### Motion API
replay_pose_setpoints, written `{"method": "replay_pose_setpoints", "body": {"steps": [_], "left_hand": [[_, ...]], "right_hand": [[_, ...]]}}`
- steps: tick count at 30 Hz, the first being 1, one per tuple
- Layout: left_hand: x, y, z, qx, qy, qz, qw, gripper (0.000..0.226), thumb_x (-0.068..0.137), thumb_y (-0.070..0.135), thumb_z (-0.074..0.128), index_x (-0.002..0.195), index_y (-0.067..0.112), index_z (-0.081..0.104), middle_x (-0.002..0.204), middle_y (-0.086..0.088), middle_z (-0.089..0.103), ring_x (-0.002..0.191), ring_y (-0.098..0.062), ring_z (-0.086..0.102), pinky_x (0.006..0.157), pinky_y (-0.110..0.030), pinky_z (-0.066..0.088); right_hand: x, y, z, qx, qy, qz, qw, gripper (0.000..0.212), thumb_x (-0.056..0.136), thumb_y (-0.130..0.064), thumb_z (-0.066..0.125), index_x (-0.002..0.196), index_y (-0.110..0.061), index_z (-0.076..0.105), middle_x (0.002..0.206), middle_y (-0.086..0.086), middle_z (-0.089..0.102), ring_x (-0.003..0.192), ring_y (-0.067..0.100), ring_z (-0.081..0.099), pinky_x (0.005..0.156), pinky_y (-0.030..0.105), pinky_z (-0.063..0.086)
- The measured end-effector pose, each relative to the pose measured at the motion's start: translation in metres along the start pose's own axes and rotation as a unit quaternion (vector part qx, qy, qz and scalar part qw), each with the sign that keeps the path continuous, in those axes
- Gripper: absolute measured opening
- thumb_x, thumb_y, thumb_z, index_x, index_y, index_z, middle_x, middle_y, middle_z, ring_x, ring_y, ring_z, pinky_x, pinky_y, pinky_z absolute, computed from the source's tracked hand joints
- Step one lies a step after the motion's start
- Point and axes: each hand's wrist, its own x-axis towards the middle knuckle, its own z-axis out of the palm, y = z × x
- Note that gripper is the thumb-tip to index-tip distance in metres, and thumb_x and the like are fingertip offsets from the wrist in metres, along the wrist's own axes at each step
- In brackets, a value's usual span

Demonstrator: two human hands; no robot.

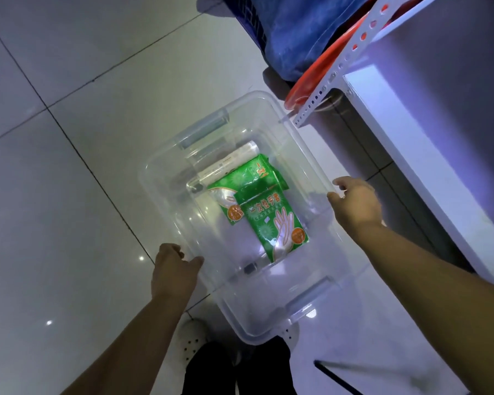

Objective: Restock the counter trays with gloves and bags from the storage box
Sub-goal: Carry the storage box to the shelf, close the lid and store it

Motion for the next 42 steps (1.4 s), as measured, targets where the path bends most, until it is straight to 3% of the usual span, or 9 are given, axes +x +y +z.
{"method": "replay_pose_setpoints", "body": {"steps": [4, 11, 15, 20, 25, 28, 32, 36, 42], "left_hand": [[-0.028, 0.041, -0.022, 0.054, 0.072, 0.121, 0.989, 0.049, 0.077, 0.014, 0.07, 0.12, 0.004, 0.05, 0.127, -0.017, 0.044, 0.11, -0.033, 0.052, 0.09, -0.041, 0.045], [-0.107, 0.157, -0.037, 0.121, 0.001, 0.326, 0.937, 0.026, 0.079, 0.013, 0.063, 0.105, 0.014, 0.06, 0.115, -0.011, 0.056, 0.107, -0.028, 0.055, 0.087, -0.039, 0.045], [-0.164, 0.204, -0.032, 0.16, -0.034, 0.441, 0.883, 0.028, 0.076, 0.012, 0.065, 0.104, 0.011, 0.061, 0.109, -0.014, 0.06, 0.102, -0.032, 0.055, 0.083, -0.039, 0.044], [-0.217, 0.22, -0.02, 0.175, -0.061, 0.495, 0.849, 0.028, 0.08, 0.012, 0.064, 0.108, 0.011, 0.06, 0.11, -0.012, 0.059, 0.103, -0.032, 0.055, 0.082, -0.04, 0.044], [-0.235, 0.196, -0.014, 0.203, -0.092, 0.512, 0.83, 0.03, 0.079, 0.011, 0.066, 0.108, 0.011, 0.06, 0.108, -0.01, 0.06, 0.102, -0.032, 0.057, 0.08, -0.04, 0.046], [-0.231, 0.176, -0.017, 0.21, -0.107, 0.509, 0.828, 0.029, 0.078, 0.009, 0.066, 0.106, 0.012, 0.06, 0.107, -0.01, 0.06, 0.099, -0.031, 0.058, 0.076, -0.04, 0.047], [-0.225, 0.154, -0.02, 0.226, -0.118, 0.492, 0.833, 0.028, 0.077, 0.007, 0.068, 0.104, 0.012, 0.06, 0.106, -0.009, 0.06, 0.098, -0.031, 0.059, 0.07, -0.039, 0.049], [-0.217, 0.149, -0.027, 0.218, -0.121, 0.479, 0.842, 0.03, 0.078, 0.006, 0.067, 0.106, 0.013, 0.061, 0.108, -0.008, 0.06, 0.097, -0.029, 0.059, 0.07, -0.037, 0.048], [-0.205, 0.178, -0.041, 0.141, -0.135, 0.454, 0.87, 0.017, 0.086, 0.021, 0.059, 0.103, 0.023, 0.064, 0.094, 0.006, 0.06, 0.078, -0.018, 0.057, 0.071, -0.031, 0.044]], "right_hand": [[-0.037, 0.016, -0.041, 0.039, 0.049, -0.016, 0.998, 0.03, 0.088, -0.018, 0.056, 0.118, -0.016, 0.059, 0.124, 0.008, 0.058, 0.106, 0.025, 0.057, 0.082, 0.038, 0.049], [-0.121, 0.064, -0.15, 0.129, 0.164, 0.032, 0.978, 0.022, 0.086, -0.013, 0.055, 0.106, -0.018, 0.064, 0.107, 0.002, 0.062, 0.085, 0.018, 0.06, 0.079, 0.029, 0.047], [-0.176, 0.097, -0.209, 0.198, 0.301, 0.088, 0.929, 0.017, 0.084, -0.008, 0.054, 0.094, -0.018, 0.064, 0.093, -0.003, 0.057, 0.076, 0.019, 0.059, 0.071, 0.031, 0.048], [-0.218, 0.141, -0.258, 0.255, 0.429, 0.217, 0.839, 0.008, 0.084, -0.007, 0.054, 0.087, -0.014, 0.05, 0.095, 0.01, 0.054, 0.074, 0.019, 0.051, 0.067, 0.031, 0.041], [-0.198, 0.169, -0.282, 0.226, 0.425, 0.307, 0.821, 0.021, 0.092, -0.029, 0.05, 0.078, -0.018, 0.039, 0.091, 0.008, 0.039, 0.083, 0.025, 0.04, 0.071, 0.035, 0.03], [-0.178, 0.171, -0.288, 0.288, 0.368, 0.349, 0.812, 0.035, 0.094, -0.037, 0.043, 0.101, -0.004, 0.054, 0.104, 0.015, 0.055, 0.099, 0.031, 0.052, 0.088, 0.044, 0.041], [-0.174, 0.15, -0.283, 0.447, 0.341, 0.293, 0.774, 0.019, 0.085, -0.029, 0.054, 0.075, -0.018, 0.042, 0.077, -0.002, 0.043, 0.063, 0.013, 0.041, 0.063, 0.028, 0.042], [-0.189, 0.105, -0.255, 0.439, 0.32, 0.208, 0.814, 0.028, 0.074, -0.026, 0.062, 0.068, -0.023, 0.036, 0.071, -0.005, 0.038, 0.059, 0.011, 0.036, 0.058, 0.029, 0.036], [-0.217, 0.042, -0.195, 0.282, 0.257, 0.039, 0.923, 0.028, 0.068, -0.025, 0.062, 0.074, -0.015, 0.037, 0.077, 0.001, 0.038, 0.07, 0.014, 0.035, 0.059, 0.024, 0.024]]}}
